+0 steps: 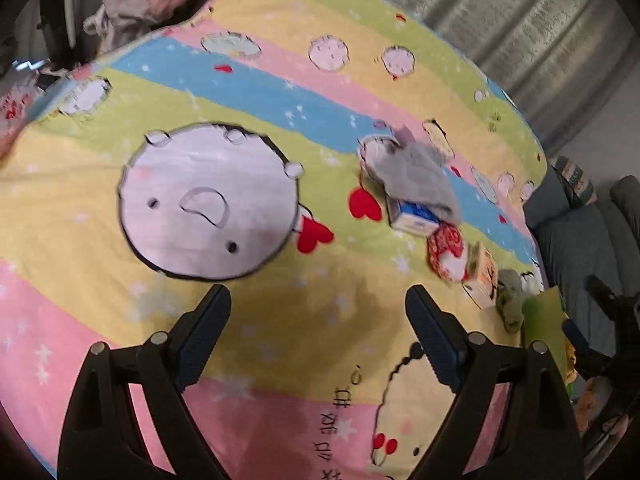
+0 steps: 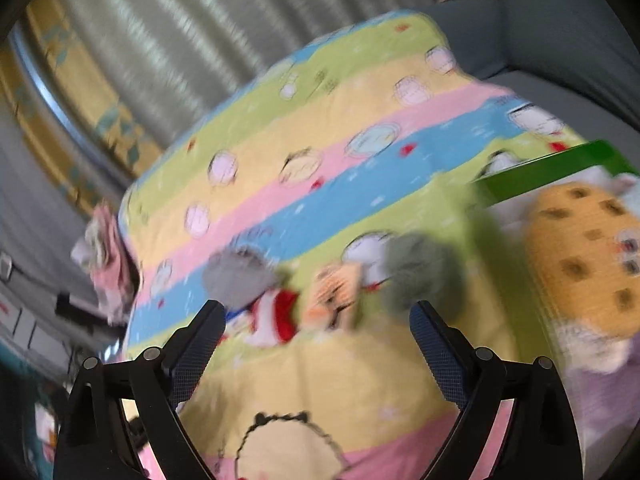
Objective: Organize soft objects
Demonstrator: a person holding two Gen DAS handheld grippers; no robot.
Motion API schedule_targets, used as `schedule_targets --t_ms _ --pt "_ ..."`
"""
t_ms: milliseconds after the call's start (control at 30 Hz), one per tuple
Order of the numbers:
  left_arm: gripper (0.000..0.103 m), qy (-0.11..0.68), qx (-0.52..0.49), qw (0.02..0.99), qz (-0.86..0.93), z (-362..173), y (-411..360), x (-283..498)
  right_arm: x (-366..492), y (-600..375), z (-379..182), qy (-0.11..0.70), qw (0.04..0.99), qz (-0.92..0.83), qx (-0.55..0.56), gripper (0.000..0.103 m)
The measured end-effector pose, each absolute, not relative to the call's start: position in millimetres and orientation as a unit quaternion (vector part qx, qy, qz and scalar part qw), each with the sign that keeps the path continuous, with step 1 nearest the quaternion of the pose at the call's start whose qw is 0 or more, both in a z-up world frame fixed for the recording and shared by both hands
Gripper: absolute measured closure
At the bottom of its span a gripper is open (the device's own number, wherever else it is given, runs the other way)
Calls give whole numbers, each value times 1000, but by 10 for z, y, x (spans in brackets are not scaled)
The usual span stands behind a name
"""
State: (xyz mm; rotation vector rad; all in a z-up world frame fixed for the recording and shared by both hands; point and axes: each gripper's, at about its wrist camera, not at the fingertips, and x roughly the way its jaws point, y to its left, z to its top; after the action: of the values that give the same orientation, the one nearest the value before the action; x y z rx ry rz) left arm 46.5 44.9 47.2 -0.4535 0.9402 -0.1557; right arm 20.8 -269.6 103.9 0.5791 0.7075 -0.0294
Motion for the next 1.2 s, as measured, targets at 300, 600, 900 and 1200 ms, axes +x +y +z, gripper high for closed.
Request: schedule_targets --t_ms 300,600,900,1200 --pt "14 423 -185 887 -5 614 712 381 1273 -1726 827 418 881 54 214 9" --pt "14 414 -207 887 13 678 994 368 2051 -1281 457 468 872 10 144 25" --pt "14 413 -223 883 2 702 1059 365 1673 -1384 1007 395 908 39 133 78" --pt "14 423 -224 878 -6 672 1035 371 441 -1369 1071 450 874 152 102 78"
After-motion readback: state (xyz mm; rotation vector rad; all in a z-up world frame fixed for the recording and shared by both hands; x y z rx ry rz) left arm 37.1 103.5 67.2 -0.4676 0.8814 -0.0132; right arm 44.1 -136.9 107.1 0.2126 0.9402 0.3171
